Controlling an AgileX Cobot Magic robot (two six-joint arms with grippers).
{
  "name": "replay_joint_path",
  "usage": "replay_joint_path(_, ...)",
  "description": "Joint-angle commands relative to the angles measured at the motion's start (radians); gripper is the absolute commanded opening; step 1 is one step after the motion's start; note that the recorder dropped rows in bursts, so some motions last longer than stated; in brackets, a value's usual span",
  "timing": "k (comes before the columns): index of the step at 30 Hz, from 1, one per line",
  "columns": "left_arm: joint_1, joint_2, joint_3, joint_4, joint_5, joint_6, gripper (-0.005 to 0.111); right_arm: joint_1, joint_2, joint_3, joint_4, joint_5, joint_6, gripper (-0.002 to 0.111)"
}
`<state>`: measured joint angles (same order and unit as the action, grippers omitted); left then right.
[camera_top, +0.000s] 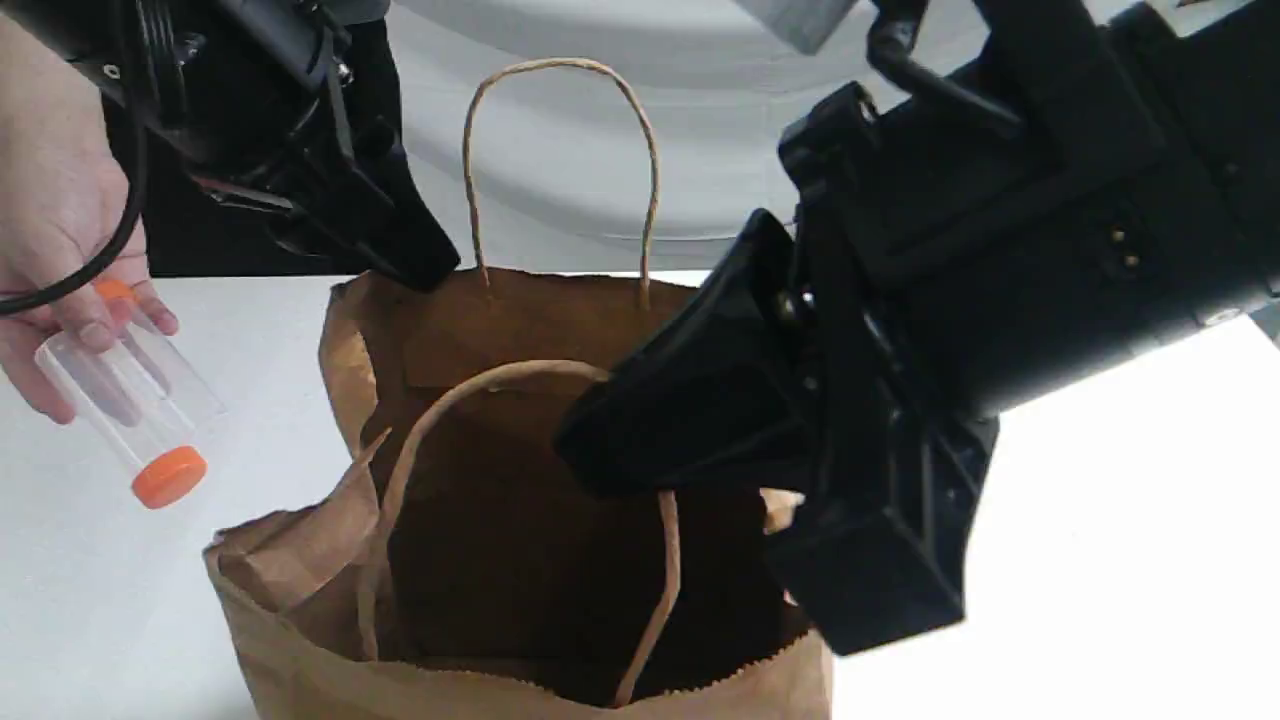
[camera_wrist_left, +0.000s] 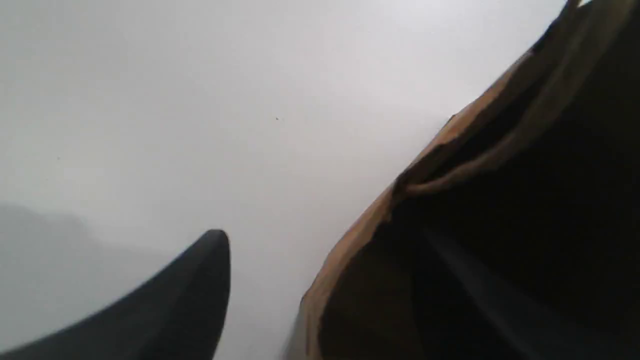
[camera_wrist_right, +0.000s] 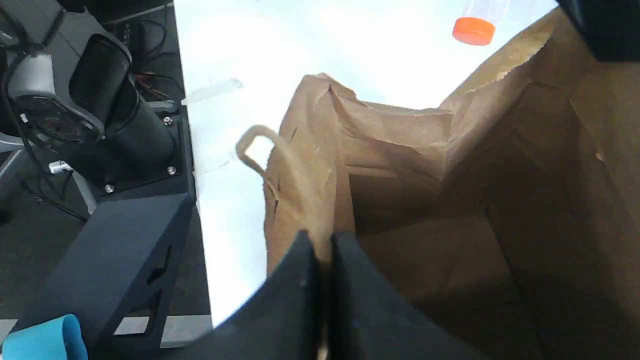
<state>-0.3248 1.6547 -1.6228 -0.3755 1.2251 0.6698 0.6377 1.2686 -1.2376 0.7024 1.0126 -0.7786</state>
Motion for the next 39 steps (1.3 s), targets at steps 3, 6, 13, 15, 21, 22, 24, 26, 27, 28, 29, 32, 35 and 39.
replay_joint_path(3,-0.006,-0.009,0.072,-0.068,-0.004,0.043,0.054,0.004,-0.004,0.008,-0.006,-0.007,0.005,0.0)
replay_joint_path(6,-0.006,-0.002,0.092,-0.111,-0.004,0.074,0.051,0.004,-0.004,0.008,-0.006,-0.014,0.005,0.0)
replay_joint_path(13,-0.006,0.035,0.092,-0.121,-0.004,0.089,0.026,0.004,-0.004,0.008,-0.006,-0.018,0.005,0.0)
replay_joint_path(15,-0.006,0.05,0.092,-0.133,-0.004,0.089,0.025,0.004,-0.004,0.008,-0.006,-0.021,0.005,0.0)
replay_joint_path(21,-0.006,0.091,0.092,-0.134,-0.004,0.072,0.011,0.004,-0.004,0.008,-0.006,-0.022,0.002,0.0)
replay_joint_path(22,-0.006,0.093,0.092,-0.134,-0.004,0.072,0.004,0.004,-0.004,0.008,-0.006,-0.022,0.002,0.0)
replay_joint_path(24,-0.006,0.093,0.092,-0.136,-0.004,0.071,0.0,0.004,-0.004,0.008,-0.006,-0.019,0.002,0.0)
replay_joint_path(26,-0.006,0.091,0.092,-0.141,-0.004,0.07,0.0,0.004,-0.004,0.008,-0.006,-0.013,0.01,0.0)
replay_joint_path(27,-0.006,0.091,0.092,-0.141,-0.004,0.07,0.0,0.004,-0.004,0.008,-0.006,-0.007,0.022,0.0)
replay_joint_path(28,-0.006,0.091,0.092,-0.139,-0.004,0.065,0.0,0.004,-0.004,0.008,-0.006,-0.007,0.036,0.0)
replay_joint_path(29,-0.006,0.091,0.092,-0.139,-0.004,0.063,0.0,0.004,-0.004,0.005,-0.006,-0.007,0.048,0.0)
replay_joint_path(32,0.0,0.093,0.092,-0.139,-0.007,0.06,0.0,0.001,-0.004,-0.035,-0.008,-0.007,0.063,0.0)
replay_joint_path(35,0.021,0.095,0.092,-0.149,-0.05,0.014,0.0,0.001,-0.004,-0.101,-0.015,-0.007,0.072,0.0)
replay_joint_path(39,0.076,0.113,0.092,-0.25,-0.036,0.011,0.0,0.001,0.028,-0.225,-0.068,-0.011,0.138,0.0)
